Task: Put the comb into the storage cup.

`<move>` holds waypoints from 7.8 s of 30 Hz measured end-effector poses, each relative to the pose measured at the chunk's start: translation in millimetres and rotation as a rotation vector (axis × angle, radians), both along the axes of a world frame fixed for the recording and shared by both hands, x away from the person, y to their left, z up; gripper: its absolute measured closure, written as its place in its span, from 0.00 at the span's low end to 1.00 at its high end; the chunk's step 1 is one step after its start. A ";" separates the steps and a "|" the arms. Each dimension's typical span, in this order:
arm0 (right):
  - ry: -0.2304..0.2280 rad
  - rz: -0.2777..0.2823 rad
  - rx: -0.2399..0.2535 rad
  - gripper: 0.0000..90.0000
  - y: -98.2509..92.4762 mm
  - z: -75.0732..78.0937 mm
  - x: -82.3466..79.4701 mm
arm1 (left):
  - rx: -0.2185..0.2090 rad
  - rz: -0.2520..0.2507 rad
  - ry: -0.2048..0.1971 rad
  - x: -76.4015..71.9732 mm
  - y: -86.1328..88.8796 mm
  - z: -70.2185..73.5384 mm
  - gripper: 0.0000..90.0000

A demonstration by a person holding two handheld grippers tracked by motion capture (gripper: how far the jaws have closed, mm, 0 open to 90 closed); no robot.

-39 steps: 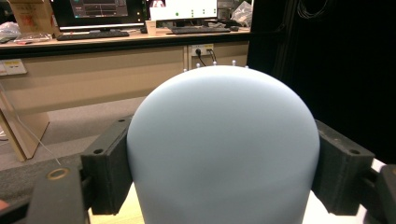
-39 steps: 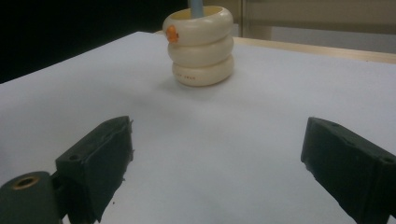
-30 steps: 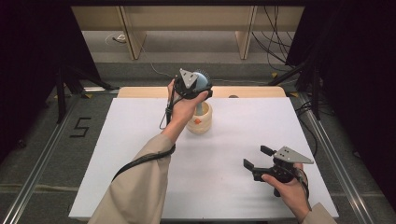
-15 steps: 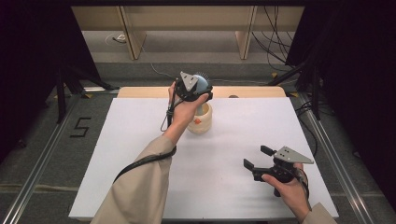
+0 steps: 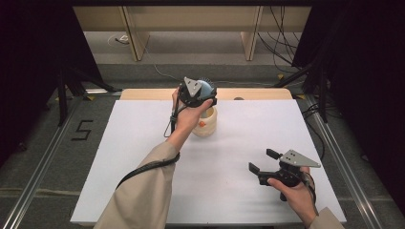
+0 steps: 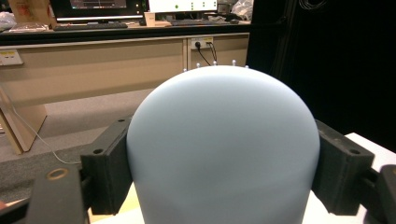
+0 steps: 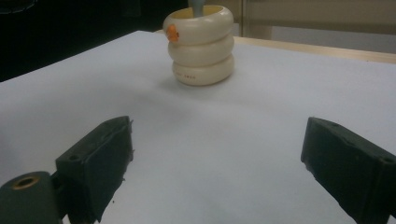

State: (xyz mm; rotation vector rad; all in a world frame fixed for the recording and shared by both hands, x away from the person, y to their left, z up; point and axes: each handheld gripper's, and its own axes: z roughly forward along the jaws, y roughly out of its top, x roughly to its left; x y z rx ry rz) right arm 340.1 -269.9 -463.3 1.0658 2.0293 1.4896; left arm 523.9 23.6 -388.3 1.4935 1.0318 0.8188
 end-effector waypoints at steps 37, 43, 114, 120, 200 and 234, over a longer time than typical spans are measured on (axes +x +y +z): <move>0.005 -0.004 -0.005 0.11 1.8 -0.6 -0.4 | 0.038 0.042 0.140 -55.3 21.7 8.1 0.21; 0.004 -0.003 -0.008 0.11 2.0 -0.9 -0.3 | 0.035 0.049 0.155 -58.4 24.3 5.0 0.21; 0.002 -0.013 -0.017 0.11 1.8 0.0 -0.4 | 0.095 -0.096 0.212 -89.3 57.5 -2.8 0.01; 0.003 -0.015 -0.015 0.11 1.6 0.2 -0.3 | 0.100 -0.108 0.216 -95.4 63.8 -3.5 0.01; -0.019 -0.020 -0.024 0.11 -2.2 4.0 0.7 | 0.120 -0.256 0.210 -160.9 130.0 -63.6 0.01; -0.034 -0.002 -0.071 0.11 -11.5 4.6 -6.2 | 0.117 -0.249 0.209 -175.3 167.8 -81.6 0.05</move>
